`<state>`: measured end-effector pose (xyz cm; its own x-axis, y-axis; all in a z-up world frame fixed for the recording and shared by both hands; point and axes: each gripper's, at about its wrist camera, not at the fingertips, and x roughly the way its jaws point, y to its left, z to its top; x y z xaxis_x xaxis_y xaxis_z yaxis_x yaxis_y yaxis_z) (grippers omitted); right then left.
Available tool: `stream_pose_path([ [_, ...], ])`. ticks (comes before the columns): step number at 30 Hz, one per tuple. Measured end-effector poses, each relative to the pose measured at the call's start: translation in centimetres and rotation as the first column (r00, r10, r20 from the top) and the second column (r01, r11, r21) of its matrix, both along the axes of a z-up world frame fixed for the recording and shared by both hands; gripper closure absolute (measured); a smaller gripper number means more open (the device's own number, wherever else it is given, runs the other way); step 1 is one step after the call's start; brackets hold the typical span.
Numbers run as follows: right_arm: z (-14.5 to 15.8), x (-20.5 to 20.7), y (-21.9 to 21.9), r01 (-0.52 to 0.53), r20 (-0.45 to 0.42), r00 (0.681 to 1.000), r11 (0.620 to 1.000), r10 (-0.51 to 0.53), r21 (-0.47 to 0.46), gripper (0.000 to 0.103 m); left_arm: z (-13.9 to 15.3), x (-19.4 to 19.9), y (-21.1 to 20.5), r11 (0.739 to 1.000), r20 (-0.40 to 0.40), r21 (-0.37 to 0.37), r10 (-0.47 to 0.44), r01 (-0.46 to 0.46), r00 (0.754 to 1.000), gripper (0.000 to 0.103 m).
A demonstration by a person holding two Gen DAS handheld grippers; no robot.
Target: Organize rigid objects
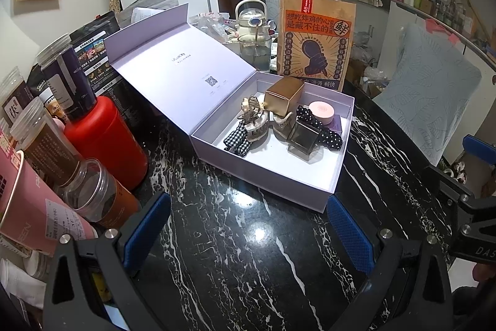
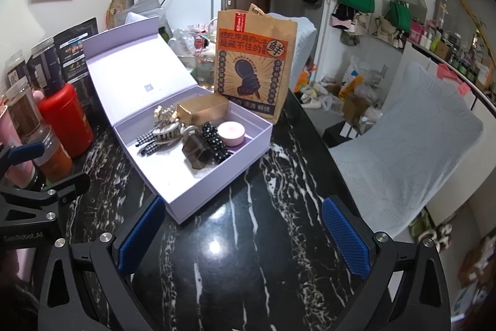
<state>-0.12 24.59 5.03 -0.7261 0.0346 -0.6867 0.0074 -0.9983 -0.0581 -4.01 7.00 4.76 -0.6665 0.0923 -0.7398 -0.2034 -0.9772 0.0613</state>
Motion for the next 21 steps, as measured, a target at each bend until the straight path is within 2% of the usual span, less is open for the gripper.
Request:
stream_pose_path([
  [21,-0.58,-0.41,0.59,0.005,0.012,1.000,1.000,-0.005,-0.007,0.000,-0.48,-0.87,0.35,1.000,0.036,-0.003,-0.009,0.009,0.999,0.001],
])
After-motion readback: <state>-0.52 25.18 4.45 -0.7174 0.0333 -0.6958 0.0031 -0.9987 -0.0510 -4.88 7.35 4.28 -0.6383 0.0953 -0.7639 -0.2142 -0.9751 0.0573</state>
